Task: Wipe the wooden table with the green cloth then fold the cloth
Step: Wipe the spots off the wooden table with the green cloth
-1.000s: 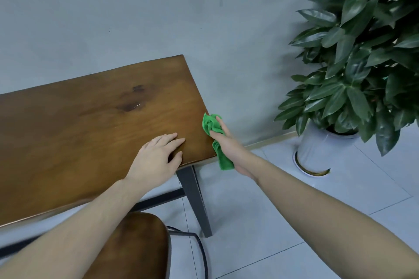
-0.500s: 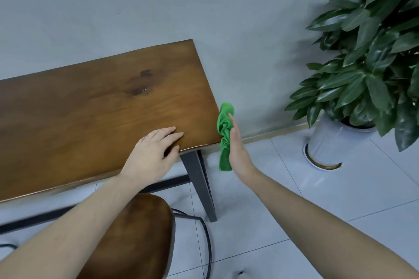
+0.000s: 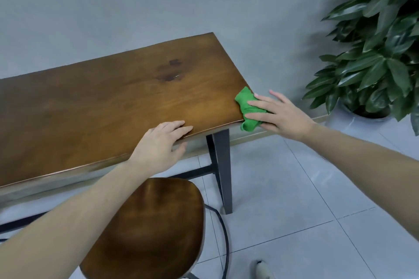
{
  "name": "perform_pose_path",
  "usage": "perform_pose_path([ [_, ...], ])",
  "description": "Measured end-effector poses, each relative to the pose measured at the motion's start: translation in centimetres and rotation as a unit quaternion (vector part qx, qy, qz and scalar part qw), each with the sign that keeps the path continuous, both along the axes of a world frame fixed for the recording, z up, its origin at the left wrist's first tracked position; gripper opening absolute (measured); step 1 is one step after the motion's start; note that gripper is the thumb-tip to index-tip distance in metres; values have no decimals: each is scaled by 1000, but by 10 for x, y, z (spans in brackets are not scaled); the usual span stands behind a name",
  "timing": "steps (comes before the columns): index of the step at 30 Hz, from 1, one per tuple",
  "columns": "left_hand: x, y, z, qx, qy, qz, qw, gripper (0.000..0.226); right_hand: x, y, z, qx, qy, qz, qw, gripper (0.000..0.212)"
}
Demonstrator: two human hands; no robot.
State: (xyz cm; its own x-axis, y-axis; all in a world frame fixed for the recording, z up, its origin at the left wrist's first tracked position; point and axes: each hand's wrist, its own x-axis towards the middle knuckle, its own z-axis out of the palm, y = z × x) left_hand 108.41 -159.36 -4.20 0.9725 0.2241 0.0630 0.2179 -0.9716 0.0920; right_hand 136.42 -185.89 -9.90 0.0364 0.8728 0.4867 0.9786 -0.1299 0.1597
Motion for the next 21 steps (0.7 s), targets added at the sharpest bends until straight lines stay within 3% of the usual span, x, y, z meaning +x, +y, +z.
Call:
perform_pose_path([
  [4,-22,13,-3,-1,-9,13,1000,48,-23,36,8,-46,-53,34,997,44],
  [10,-49,36,-2,1,-34,44,998,46,-85,112,13,-110,-49,43,992,57],
  [17,-77,55,-6,-7,-67,78,995,58,-155,187,12,-100,-38,80,991,58],
  [21,-81,58,-7,4,-62,86,994,46,-152,185,14,-108,-45,93,989,58],
])
